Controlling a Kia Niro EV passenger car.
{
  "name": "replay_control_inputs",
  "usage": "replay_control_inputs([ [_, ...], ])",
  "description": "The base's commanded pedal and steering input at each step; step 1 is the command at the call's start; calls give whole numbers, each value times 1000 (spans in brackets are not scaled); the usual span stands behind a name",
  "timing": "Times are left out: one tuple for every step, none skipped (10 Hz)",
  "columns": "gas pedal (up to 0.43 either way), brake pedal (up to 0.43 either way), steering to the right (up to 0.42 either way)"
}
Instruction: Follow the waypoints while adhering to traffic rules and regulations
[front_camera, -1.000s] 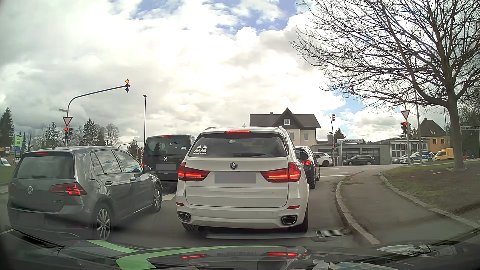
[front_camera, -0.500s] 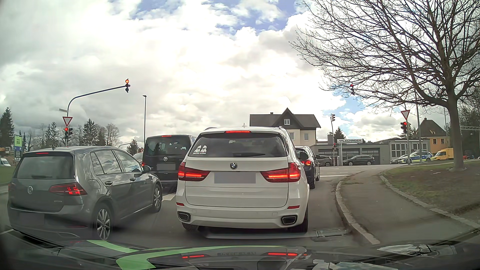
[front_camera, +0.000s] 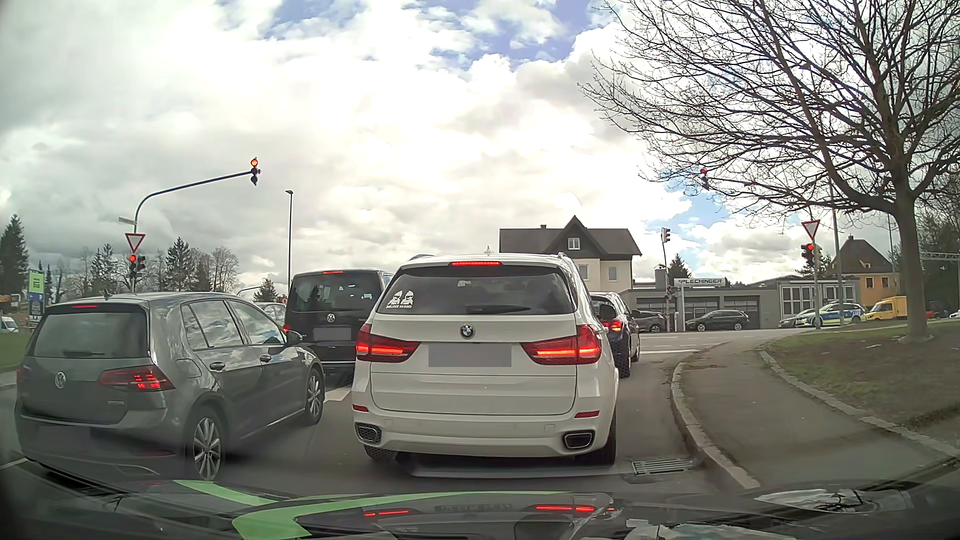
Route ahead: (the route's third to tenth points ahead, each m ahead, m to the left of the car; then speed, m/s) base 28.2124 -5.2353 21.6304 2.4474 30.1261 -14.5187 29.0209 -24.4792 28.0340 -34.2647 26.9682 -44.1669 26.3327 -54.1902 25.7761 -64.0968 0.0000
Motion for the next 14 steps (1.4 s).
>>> replay_control_inputs([
  [0,329,16],
  [0,329,16],
  [0,329,16],
  [0,329,16],
  [0,329,16],
  [0,329,16],
  [0,329,16],
  [0,329,16],
  [0,329,16],
  [0,329,16],
  [0,329,16],
  [0,329,16],
  [0,329,16],
  [0,329,16],
])
